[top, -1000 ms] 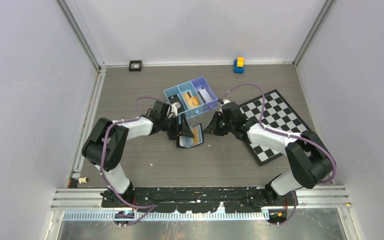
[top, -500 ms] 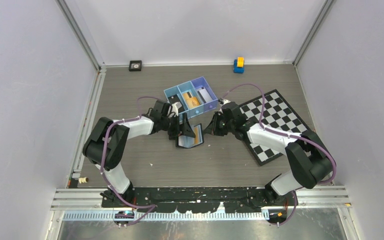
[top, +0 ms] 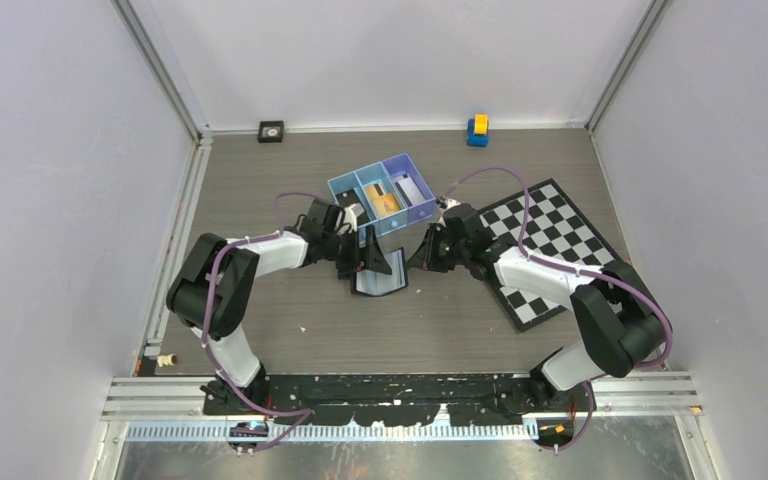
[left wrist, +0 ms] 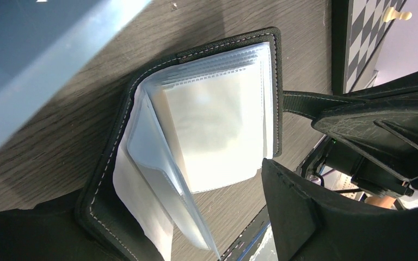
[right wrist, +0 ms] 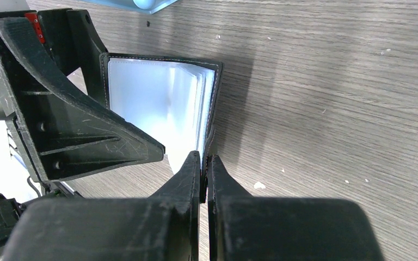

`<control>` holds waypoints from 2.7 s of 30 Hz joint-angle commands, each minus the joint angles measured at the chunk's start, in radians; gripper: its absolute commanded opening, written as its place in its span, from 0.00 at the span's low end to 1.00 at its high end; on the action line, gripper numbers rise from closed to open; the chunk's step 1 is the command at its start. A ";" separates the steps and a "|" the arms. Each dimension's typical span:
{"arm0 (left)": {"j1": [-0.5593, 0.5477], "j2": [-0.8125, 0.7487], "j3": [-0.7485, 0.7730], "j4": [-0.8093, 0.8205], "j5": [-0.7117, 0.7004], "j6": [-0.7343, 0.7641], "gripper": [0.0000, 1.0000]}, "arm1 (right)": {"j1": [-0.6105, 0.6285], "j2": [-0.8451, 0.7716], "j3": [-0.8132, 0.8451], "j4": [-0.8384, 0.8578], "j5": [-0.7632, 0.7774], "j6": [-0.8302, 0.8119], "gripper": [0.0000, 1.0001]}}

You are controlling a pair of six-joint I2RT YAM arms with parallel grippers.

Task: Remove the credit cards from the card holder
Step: Remove the credit card from the card holder.

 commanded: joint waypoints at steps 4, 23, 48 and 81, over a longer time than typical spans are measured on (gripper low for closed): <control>-0.020 0.070 0.015 -0.066 -0.092 0.046 0.81 | 0.001 -0.004 0.034 0.050 -0.039 0.006 0.00; -0.078 0.120 0.109 -0.258 -0.300 0.110 0.82 | 0.013 -0.014 0.036 0.044 -0.032 -0.007 0.01; -0.020 0.028 0.034 -0.145 -0.157 0.094 0.15 | 0.012 -0.019 0.036 0.032 0.006 -0.001 0.00; 0.117 -0.283 -0.328 0.787 0.261 -0.343 0.11 | -0.080 -0.112 -0.190 0.486 -0.194 0.201 0.88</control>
